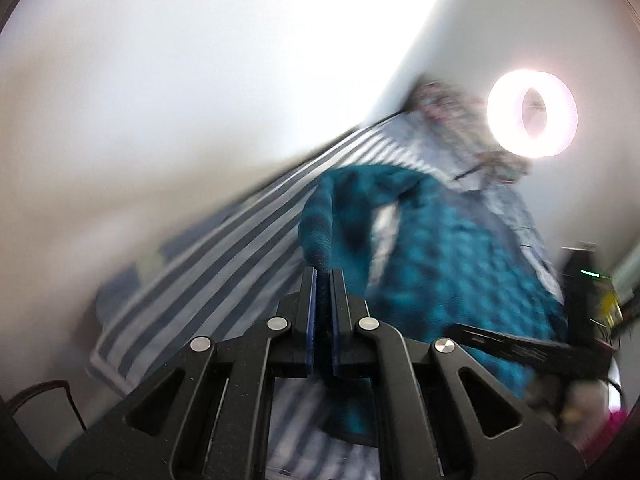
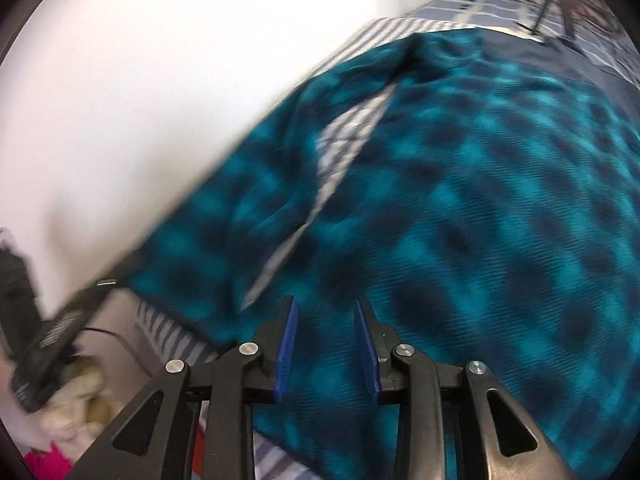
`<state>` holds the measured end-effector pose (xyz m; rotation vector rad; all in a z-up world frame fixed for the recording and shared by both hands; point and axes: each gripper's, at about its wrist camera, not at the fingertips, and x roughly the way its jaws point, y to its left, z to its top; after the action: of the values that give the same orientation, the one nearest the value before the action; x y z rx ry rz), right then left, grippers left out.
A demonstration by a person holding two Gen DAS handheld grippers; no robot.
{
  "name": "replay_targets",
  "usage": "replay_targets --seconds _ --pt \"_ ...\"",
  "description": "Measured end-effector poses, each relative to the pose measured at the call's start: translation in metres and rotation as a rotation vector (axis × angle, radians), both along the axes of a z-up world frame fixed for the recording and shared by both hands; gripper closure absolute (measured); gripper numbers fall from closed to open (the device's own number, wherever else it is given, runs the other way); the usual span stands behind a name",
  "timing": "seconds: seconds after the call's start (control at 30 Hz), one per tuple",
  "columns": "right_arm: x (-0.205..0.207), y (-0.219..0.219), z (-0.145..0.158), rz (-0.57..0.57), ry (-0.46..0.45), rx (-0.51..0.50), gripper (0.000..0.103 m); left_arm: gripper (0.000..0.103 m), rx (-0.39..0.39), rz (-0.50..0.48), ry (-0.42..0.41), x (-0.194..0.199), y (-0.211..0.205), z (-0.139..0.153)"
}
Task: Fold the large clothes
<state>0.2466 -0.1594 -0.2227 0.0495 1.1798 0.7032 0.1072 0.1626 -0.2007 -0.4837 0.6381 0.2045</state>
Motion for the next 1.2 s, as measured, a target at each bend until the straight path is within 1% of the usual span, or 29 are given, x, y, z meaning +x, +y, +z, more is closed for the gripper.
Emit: replay_targets --seconds 0.03,0.07,0.1,0.17,0.23,0.3,0.37,0.5,0.6,0.7,0.87,0.93,1.03,1.07,1.1,1.17,1.2 --pt "0.008 -0.004 0.003 -0.009 -0.001 0.002 0.072 0.100 0.047 -0.039 -0.023 -0.003 -0.010 0.011" --pt "0.014 -0.007 0.007 -0.017 -0.006 0.004 0.071 0.100 0.079 -0.079 -0.038 -0.001 -0.020 0.019" --pt "0.022 -0.008 0.013 -0.025 -0.014 0.014 0.067 0.100 0.100 -0.116 -0.046 -0.002 -0.026 0.023" --pt "0.040 -0.008 0.028 -0.028 -0.018 0.056 0.062 0.100 0.141 -0.199 -0.047 -0.004 -0.044 0.026" --pt "0.063 -0.003 0.043 -0.038 -0.023 0.095 0.062 0.100 0.158 -0.257 -0.035 -0.003 -0.053 0.023" --pt "0.087 0.009 0.052 -0.043 -0.014 0.120 0.061 0.100 0.154 -0.292 -0.016 -0.004 -0.061 0.017" --pt "0.111 0.023 0.060 -0.052 0.009 0.135 0.058 0.100 0.156 -0.304 -0.009 -0.004 -0.065 0.013" --pt "0.148 0.064 0.065 -0.043 0.008 0.120 0.058 0.100 0.139 -0.314 -0.007 -0.005 -0.069 0.007" --pt "0.167 0.092 0.059 -0.048 0.014 0.078 0.058 0.100 0.129 -0.321 -0.007 -0.005 -0.065 0.003" --pt "0.187 0.115 0.047 -0.067 0.044 0.054 0.058 0.100 0.116 -0.336 0.001 -0.007 -0.063 -0.001" --pt "0.203 0.140 0.033 -0.100 0.058 0.002 0.058 0.100 0.135 -0.368 0.000 -0.011 -0.068 -0.003" --pt "0.209 0.149 0.031 -0.110 0.065 -0.020 0.056 0.100 0.133 -0.379 0.000 -0.012 -0.070 -0.004" --pt "0.211 0.161 0.028 -0.104 0.058 -0.078 0.056 0.100 0.133 -0.391 0.001 -0.012 -0.072 -0.004" --pt "0.211 0.163 0.026 -0.094 0.054 -0.099 0.064 0.100 0.140 -0.398 0.002 -0.012 -0.073 -0.004" --pt "0.210 0.166 0.023 -0.077 0.051 -0.117 0.085 0.100 0.143 -0.402 0.002 -0.013 -0.074 -0.003" --pt "0.207 0.161 0.025 -0.077 0.048 -0.119 0.099 0.100 0.145 -0.411 0.005 -0.014 -0.076 -0.003" --pt "0.206 0.155 0.026 -0.086 0.046 -0.105 0.101 0.100 0.145 -0.418 0.006 -0.015 -0.077 -0.003"
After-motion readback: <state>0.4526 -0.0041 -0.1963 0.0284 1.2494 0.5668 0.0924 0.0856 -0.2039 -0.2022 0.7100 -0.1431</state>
